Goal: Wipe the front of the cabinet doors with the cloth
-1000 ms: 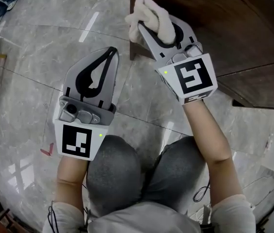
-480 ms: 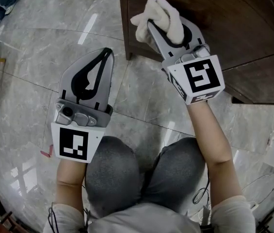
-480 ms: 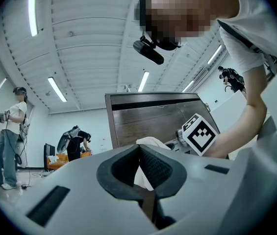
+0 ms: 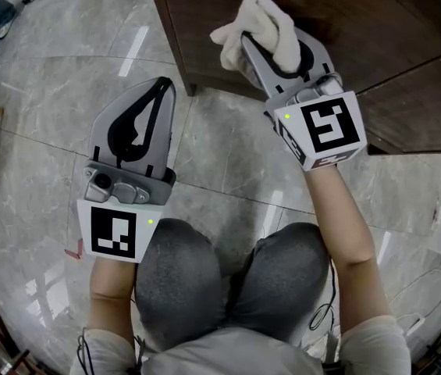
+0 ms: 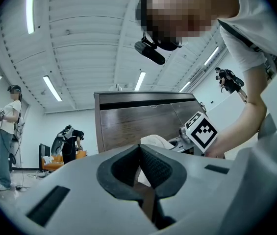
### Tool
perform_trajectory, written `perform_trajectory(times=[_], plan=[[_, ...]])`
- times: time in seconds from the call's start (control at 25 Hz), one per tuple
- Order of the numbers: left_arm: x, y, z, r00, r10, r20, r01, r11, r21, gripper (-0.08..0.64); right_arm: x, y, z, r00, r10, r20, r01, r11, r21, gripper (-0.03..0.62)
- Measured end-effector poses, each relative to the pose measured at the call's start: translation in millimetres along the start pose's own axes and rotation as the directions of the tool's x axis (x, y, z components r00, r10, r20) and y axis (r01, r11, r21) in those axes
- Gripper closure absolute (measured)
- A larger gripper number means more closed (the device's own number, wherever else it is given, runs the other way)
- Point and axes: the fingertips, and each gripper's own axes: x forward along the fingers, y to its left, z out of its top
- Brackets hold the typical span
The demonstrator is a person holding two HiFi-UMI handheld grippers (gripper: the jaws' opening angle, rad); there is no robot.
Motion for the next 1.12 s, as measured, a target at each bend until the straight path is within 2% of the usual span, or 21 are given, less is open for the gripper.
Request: perform_trajectory(times=[0.32,0.6,0.8,1.12], plan=[[20,-26,1,0.999,-0.034,-0.005,0.034,0.999,0.008,0.541,-34,-27,-16,0.999,-0.034,-0.011,0.034,0.999,0.001,0.457],[34,-48,3,0.998,-0.055,-0.012,0.055,0.998,0.022,0.541,-68,-49,-32,0.998,-0.053,-0.041,0.052,0.998,-0.041,0.457],[41,-64,3,0.997,-0.068,-0.018,0.069,0.997,0.030,0.541,-86,-63,-36,0.997,-0.070,-0.024,0.068,0.995,-0.078,0.457],[54,-80,2,0.996,-0.088,-0.032,0.090,0.995,0.042,0.541,-124,-94,-56,0.990,-0.123,-0.072,0.114,0.986,-0.119,0.457]])
